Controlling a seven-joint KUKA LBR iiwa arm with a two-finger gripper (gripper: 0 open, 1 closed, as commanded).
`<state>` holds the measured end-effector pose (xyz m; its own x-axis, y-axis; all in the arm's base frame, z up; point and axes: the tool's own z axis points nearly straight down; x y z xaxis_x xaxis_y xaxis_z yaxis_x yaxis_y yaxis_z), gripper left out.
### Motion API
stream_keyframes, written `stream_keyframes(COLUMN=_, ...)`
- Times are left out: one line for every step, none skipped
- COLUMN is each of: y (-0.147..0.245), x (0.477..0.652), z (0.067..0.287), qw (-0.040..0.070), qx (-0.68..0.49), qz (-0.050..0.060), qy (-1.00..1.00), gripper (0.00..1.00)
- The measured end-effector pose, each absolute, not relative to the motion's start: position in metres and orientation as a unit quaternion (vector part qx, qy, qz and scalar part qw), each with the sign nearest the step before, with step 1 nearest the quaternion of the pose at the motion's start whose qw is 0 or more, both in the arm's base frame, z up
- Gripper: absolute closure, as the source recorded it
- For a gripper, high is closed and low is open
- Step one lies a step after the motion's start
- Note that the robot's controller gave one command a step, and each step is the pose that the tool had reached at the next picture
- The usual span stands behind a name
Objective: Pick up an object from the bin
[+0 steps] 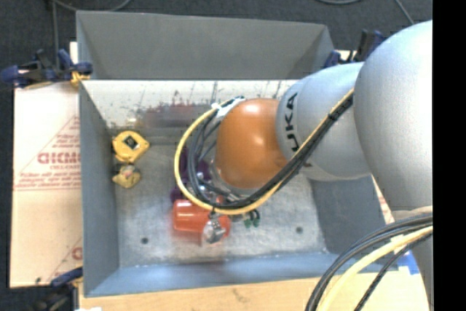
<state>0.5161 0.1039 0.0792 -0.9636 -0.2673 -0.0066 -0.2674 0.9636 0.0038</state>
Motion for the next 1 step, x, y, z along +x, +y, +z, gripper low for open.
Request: stream_keyframes(y=0.1039, x=0.5162, z=0.0793, qw=0.003, qx=-0.135, qz=0.002, qy=0.991, gripper=1.00)
